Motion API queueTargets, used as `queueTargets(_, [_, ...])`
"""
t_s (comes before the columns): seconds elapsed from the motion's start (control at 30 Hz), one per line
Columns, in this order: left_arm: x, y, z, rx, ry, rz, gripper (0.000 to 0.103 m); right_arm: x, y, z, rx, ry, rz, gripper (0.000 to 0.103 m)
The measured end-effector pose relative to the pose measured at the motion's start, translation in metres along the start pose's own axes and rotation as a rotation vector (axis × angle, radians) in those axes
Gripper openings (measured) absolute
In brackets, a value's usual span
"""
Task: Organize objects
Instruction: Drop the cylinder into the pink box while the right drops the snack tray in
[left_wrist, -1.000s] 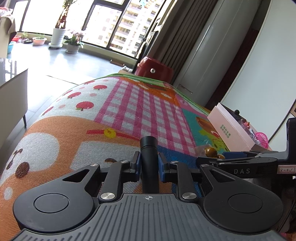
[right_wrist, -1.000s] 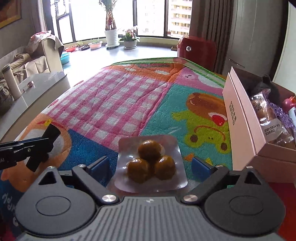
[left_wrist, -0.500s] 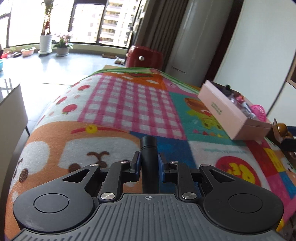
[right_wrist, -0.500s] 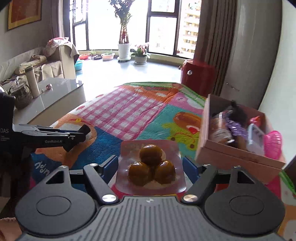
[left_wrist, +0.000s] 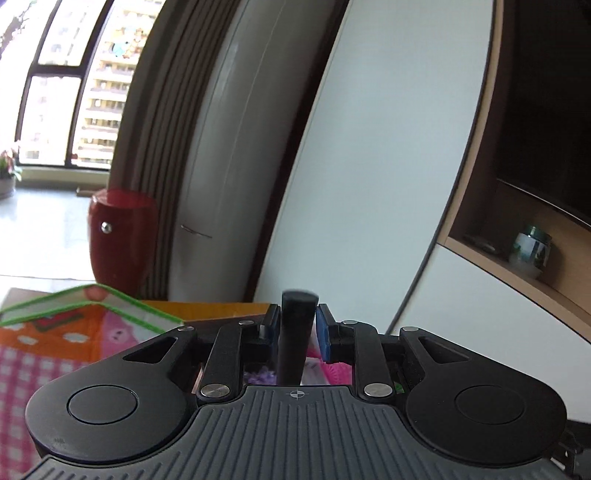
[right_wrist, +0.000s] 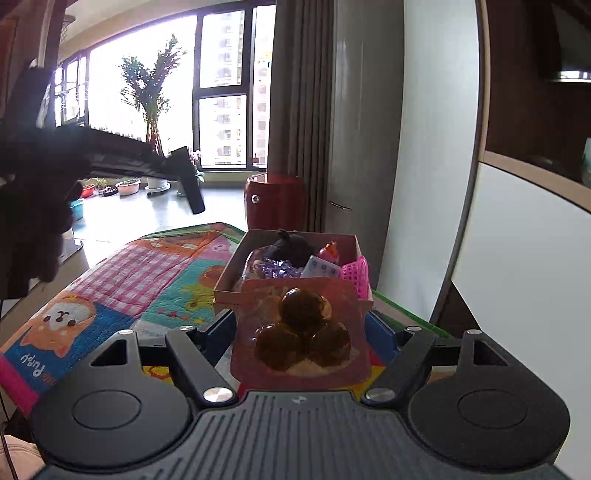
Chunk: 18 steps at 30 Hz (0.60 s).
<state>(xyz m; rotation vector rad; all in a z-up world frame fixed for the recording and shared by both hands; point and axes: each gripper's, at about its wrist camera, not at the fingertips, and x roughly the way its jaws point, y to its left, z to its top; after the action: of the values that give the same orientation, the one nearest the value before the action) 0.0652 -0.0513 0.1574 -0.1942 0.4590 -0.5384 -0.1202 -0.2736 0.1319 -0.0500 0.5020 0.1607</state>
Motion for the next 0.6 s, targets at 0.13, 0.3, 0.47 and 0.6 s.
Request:
queueTargets(0.13, [0.035, 0.010, -0.018, -0.038, 0.060, 0.046, 0.026, 0.011, -0.008, -0.003, 0.016, 0.030, -0.015, 0.077])
queueTargets(0.3, [0.004, 0.041, -0.050, -0.094, 0.065, 0.045, 0.026, 0.021, -0.018, 0.009, 0.048, 0.023, -0.016, 0.077])
queueTargets(0.47, [-0.033, 0.062, -0.096, -0.069, 0.136, 0.069, 0.026, 0.043, -0.025, 0.059, 0.134, -0.004, 0.041, 0.077])
queueTargets(0.6, [-0.042, 0.073, -0.121, -0.116, 0.187, 0.064, 0.026, 0.091, -0.024, 0.112, 0.221, 0.037, 0.119, 0.077])
